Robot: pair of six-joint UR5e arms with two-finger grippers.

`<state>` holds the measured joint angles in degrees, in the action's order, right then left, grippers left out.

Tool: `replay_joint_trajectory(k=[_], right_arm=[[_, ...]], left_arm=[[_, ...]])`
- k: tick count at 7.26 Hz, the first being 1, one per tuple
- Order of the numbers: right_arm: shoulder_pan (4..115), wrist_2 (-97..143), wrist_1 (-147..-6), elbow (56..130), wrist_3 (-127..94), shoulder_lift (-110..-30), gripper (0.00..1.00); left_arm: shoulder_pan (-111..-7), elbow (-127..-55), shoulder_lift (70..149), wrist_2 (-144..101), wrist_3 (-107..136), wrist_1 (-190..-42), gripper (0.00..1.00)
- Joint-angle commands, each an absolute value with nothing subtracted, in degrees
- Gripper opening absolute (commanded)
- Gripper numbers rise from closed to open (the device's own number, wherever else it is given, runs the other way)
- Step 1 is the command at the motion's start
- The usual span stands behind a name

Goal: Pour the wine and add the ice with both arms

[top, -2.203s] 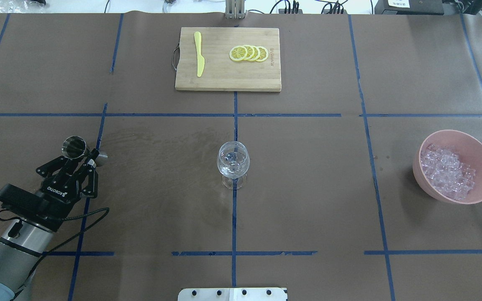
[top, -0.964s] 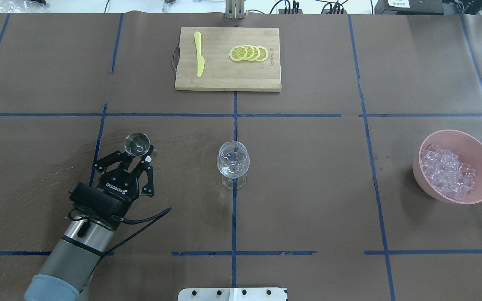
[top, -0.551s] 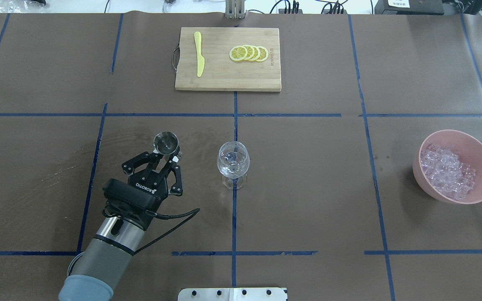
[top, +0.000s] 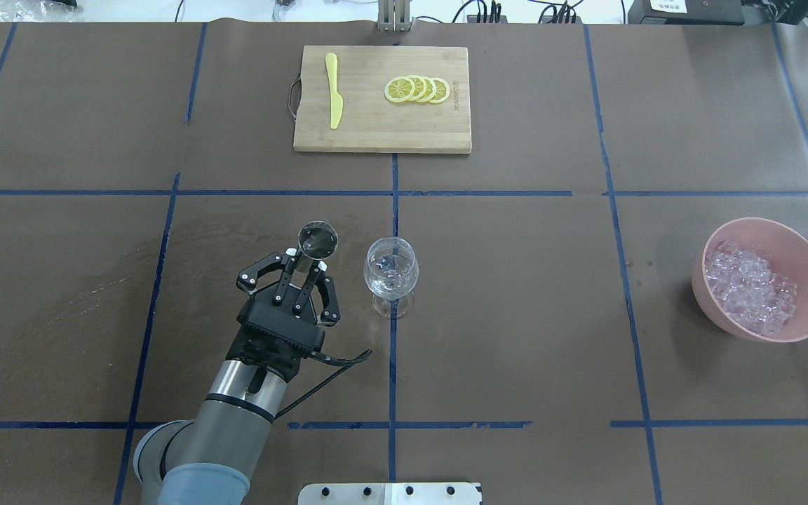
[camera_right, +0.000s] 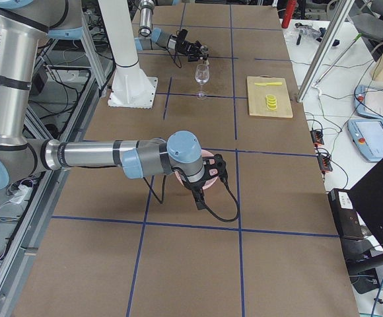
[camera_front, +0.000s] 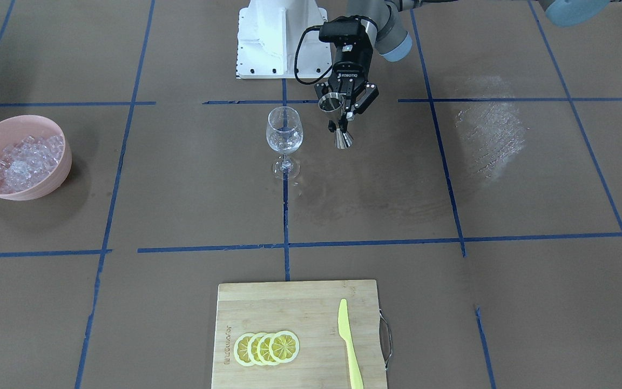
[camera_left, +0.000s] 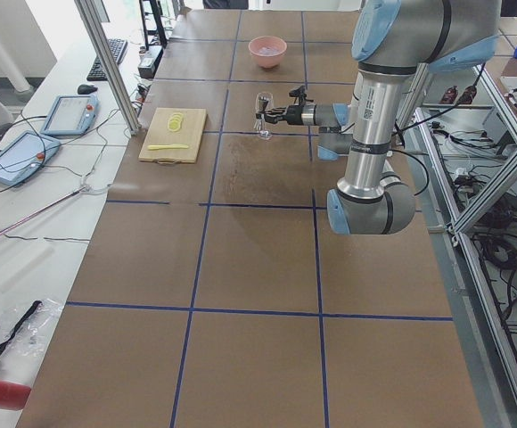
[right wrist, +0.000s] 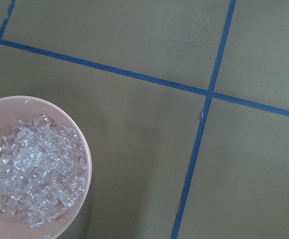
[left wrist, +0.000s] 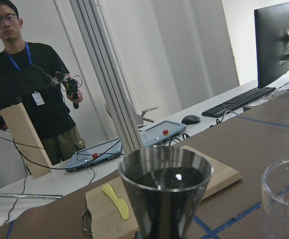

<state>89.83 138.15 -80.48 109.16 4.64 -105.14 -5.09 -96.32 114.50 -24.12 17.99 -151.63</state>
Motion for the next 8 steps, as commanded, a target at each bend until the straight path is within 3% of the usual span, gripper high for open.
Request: replay_joint_trajectory(k=[1,8], right_arm=[[89.9,138.2,-80.5,109.1,4.6,-105.2,1.00],[89.9,138.2,-80.5,108.6,4.6,-105.2,1.00]], left_arm=[[-4.6,-96.2,117.0,-22.5,10.1,-149.3,0.00],[-3.7,-96.2,119.8,-16.1,-23.8,-149.3,0.00]])
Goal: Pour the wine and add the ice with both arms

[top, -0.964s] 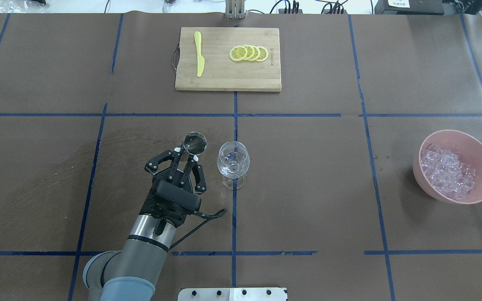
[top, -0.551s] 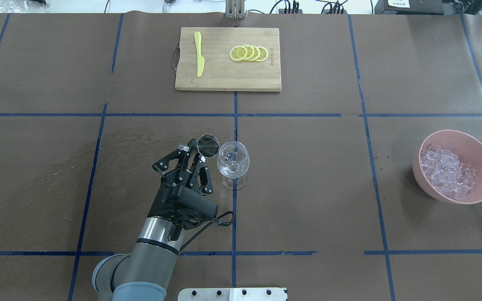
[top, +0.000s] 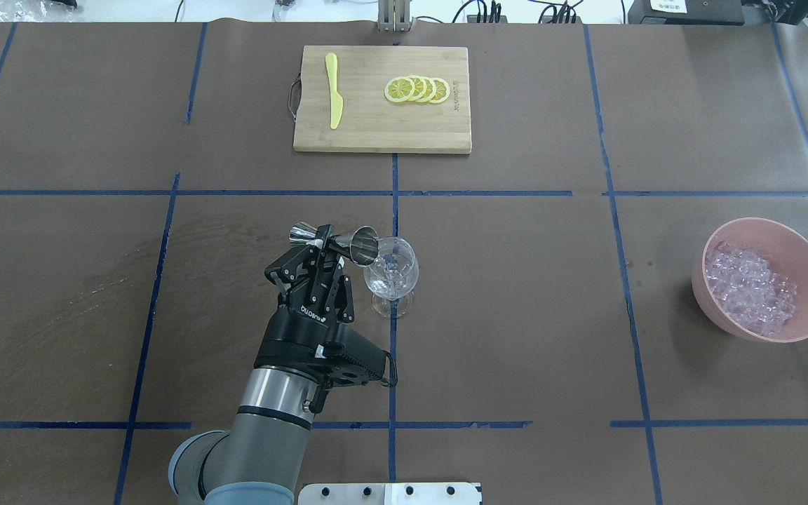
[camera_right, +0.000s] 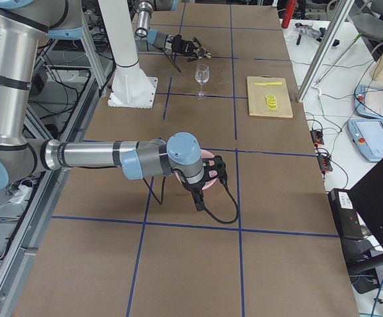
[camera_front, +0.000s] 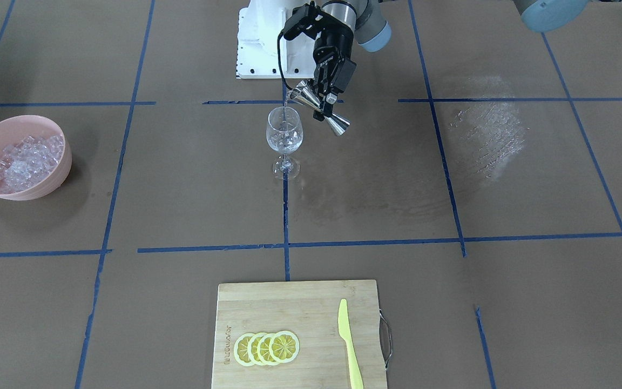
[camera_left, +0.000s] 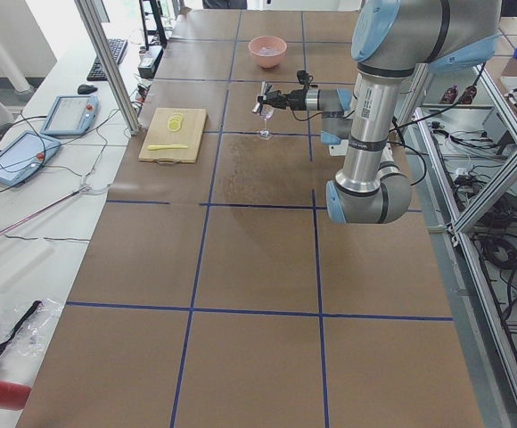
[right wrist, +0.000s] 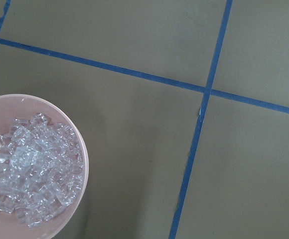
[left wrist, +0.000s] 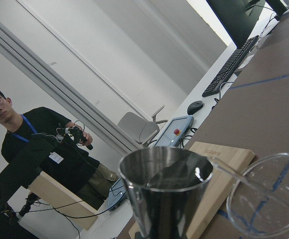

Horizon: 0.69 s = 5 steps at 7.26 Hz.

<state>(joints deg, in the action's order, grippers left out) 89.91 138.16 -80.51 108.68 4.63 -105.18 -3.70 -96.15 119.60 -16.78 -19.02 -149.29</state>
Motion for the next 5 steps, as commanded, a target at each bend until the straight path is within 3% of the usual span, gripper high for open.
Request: replay_joint_trajectory(k=[1,5], right_arm=[[89.9,138.2,-80.5,108.5,4.6,-105.2,1.00],[89.9,138.2,-80.5,108.5,4.7,-105.2,1.00]], left_arm=[[-3.7,-96.0,119.8,-15.1,-26.3,-149.3,0.00],[-3.7,-96.0,120.1,-13.2,-35.7,-149.2,0.00]])
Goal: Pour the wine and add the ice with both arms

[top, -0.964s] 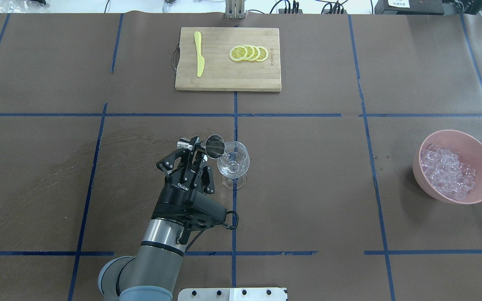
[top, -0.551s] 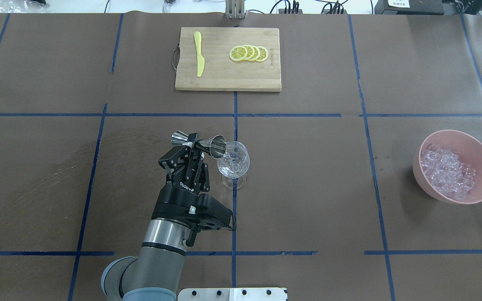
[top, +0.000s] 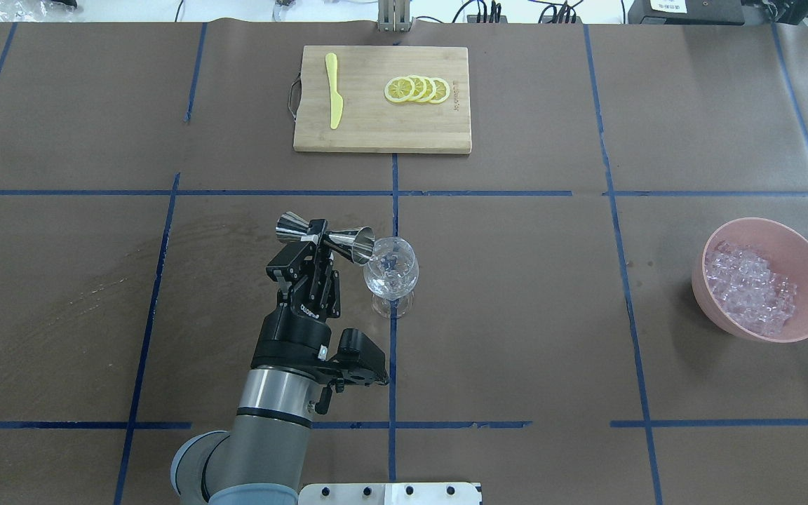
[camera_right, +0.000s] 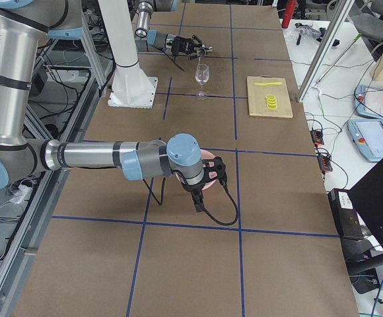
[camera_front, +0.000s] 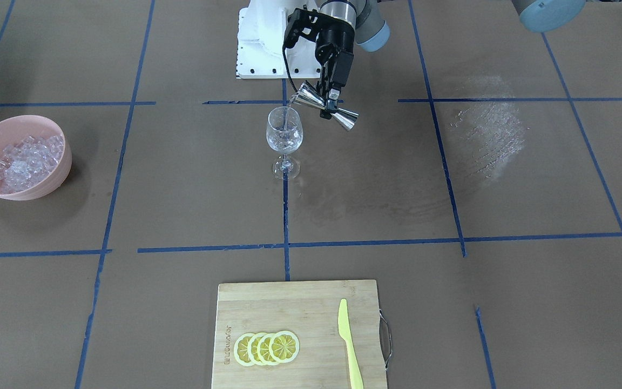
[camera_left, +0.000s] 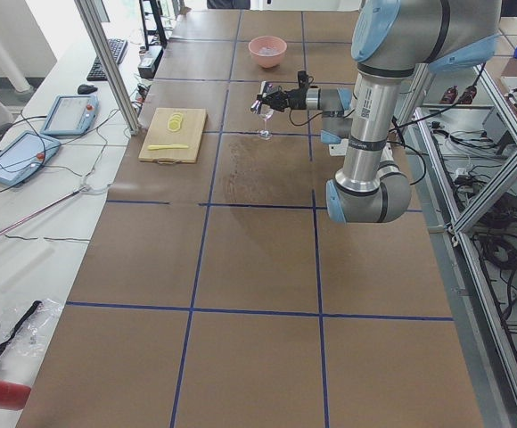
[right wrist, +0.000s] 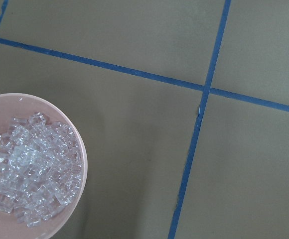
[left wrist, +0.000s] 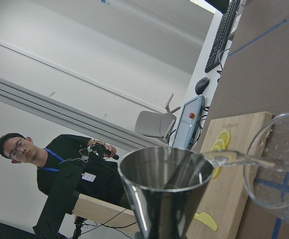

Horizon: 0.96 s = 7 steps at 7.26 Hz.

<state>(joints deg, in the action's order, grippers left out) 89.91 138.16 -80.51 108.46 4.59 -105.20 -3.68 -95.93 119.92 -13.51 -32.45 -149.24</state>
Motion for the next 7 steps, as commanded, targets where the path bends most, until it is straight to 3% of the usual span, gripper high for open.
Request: replay_joint_trajectory(k=[1,7], right_arm=[[89.9,138.2,-80.5,108.5,4.7,-105.3,1.00],[89.9,138.2,-80.5,108.5,4.7,-105.3,1.00]], left_arm=[[-3.7,-96.0,120.4,-12.4,-37.6,-149.2,0.00],[-3.7,-96.0,122.3,-9.1,-57.2,-146.7,0.00]])
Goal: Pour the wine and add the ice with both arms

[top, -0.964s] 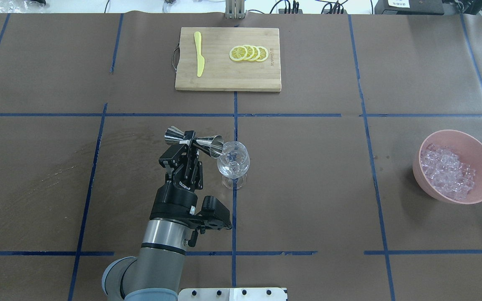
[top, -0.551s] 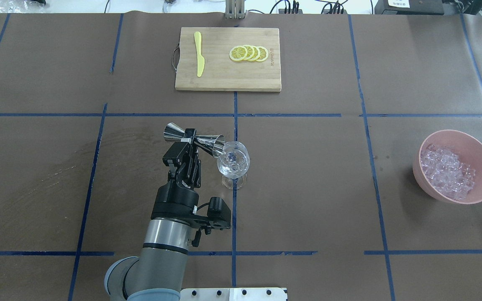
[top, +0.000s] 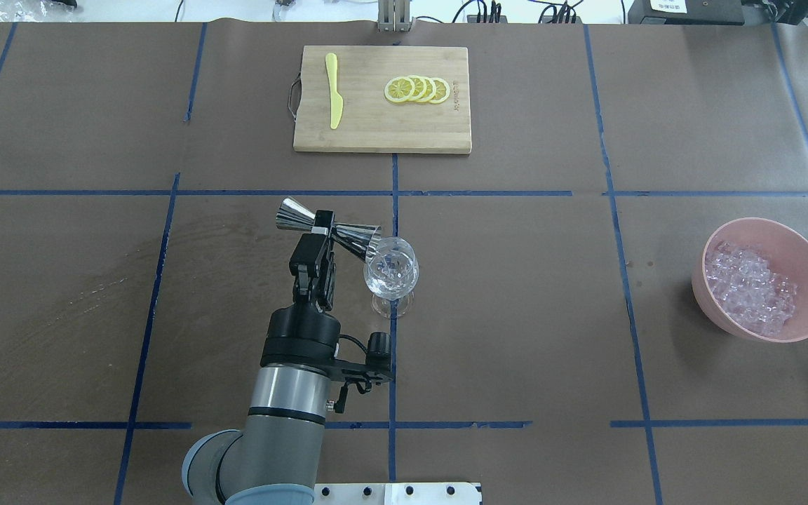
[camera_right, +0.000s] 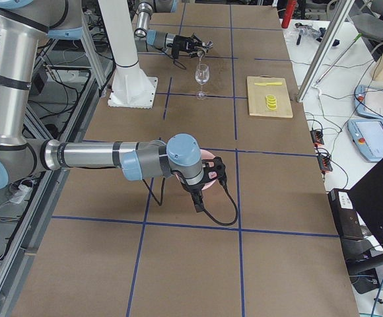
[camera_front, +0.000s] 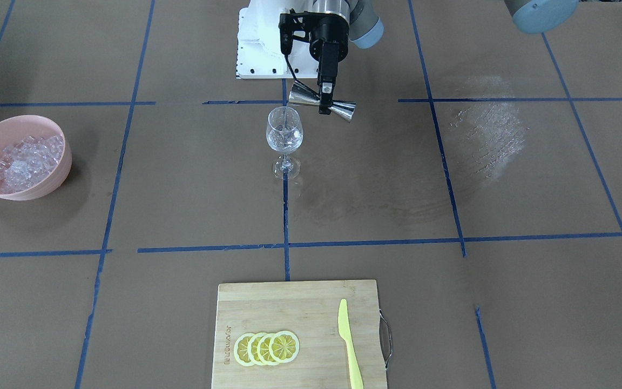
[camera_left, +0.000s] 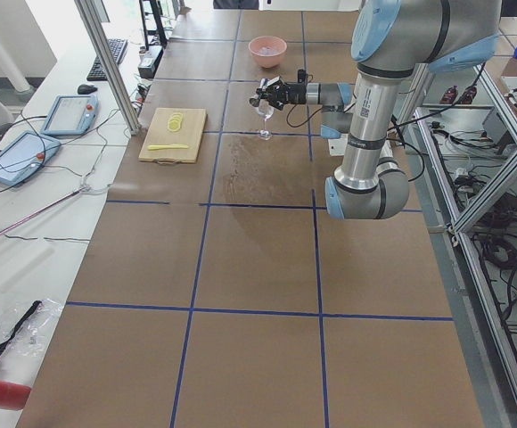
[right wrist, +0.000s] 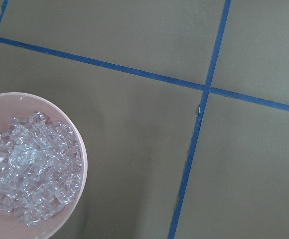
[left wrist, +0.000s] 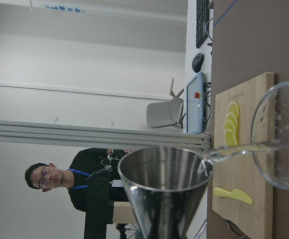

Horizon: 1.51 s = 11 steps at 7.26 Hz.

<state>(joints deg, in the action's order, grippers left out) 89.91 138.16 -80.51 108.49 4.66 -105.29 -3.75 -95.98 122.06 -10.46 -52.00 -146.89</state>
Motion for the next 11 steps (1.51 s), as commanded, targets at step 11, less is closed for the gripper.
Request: replay_joint_trajectory(k=[11], right_arm=[[89.9,138.2,-80.5,108.5,4.7,-105.4,1.00]], left_arm=[[-5.2,-96.2,123.4,-15.8,-67.9,-172.9,0.00]])
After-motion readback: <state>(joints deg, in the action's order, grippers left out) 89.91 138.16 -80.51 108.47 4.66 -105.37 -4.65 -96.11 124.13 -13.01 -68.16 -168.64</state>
